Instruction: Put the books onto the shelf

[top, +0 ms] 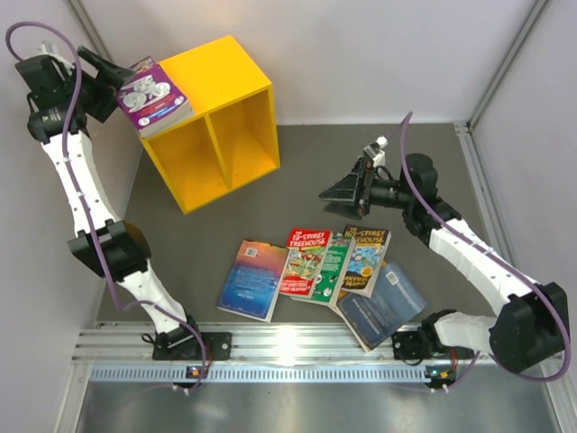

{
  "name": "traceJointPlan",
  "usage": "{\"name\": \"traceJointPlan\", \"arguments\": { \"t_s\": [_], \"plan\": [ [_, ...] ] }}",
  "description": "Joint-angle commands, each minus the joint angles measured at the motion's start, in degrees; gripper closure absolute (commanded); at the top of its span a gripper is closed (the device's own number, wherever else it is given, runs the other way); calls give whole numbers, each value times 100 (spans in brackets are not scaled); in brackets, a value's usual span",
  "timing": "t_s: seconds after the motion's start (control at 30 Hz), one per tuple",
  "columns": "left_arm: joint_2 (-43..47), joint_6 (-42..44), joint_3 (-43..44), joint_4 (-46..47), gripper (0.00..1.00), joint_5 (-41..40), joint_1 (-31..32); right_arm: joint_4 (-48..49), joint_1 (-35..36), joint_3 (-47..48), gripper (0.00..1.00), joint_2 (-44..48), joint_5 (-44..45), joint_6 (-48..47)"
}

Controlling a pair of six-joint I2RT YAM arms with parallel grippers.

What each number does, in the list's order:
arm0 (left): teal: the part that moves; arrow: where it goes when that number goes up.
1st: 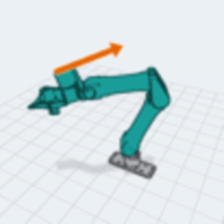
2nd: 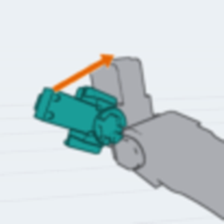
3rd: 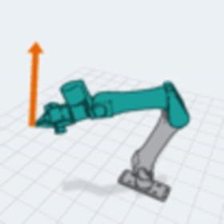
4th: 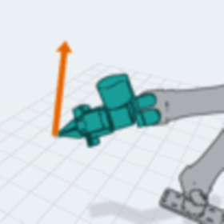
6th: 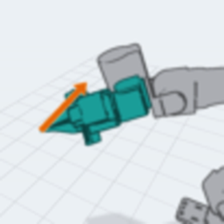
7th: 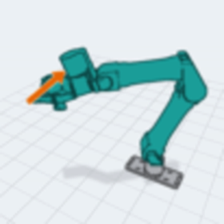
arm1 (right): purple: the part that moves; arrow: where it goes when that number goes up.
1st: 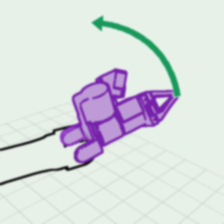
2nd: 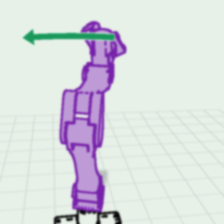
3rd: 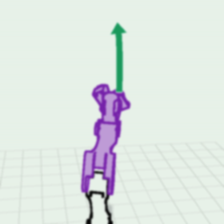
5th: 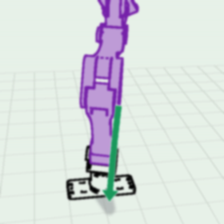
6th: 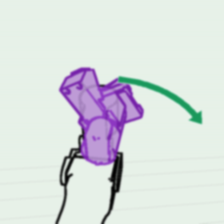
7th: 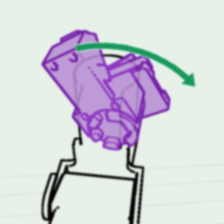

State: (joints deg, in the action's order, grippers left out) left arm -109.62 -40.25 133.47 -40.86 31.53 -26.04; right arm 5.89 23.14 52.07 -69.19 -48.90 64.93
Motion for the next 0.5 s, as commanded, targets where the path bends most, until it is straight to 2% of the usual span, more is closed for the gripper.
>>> {"name": "traceJointPlan", "arguments": {
  "t_s": [0.0, 0.2, 0.23, 0.47],
  "plan": [
    [64, 386, 206, -159, 1, -462, -24, 140, 42, 40, 20, -33, -5, -68],
    [257, 921, 399, -404, 1, -1411, 55, 140, 77, 66, 21, -95, -23, -77],
    [257, 975, 451, -501, 1, -1839, 73, 140, 68, 66, 21, -112, -23, -85],
    [406, 1098, 435, -660, 3, -2247, 134, 149, 121, 66, 20, -174, 4, -94]
  ]
}}
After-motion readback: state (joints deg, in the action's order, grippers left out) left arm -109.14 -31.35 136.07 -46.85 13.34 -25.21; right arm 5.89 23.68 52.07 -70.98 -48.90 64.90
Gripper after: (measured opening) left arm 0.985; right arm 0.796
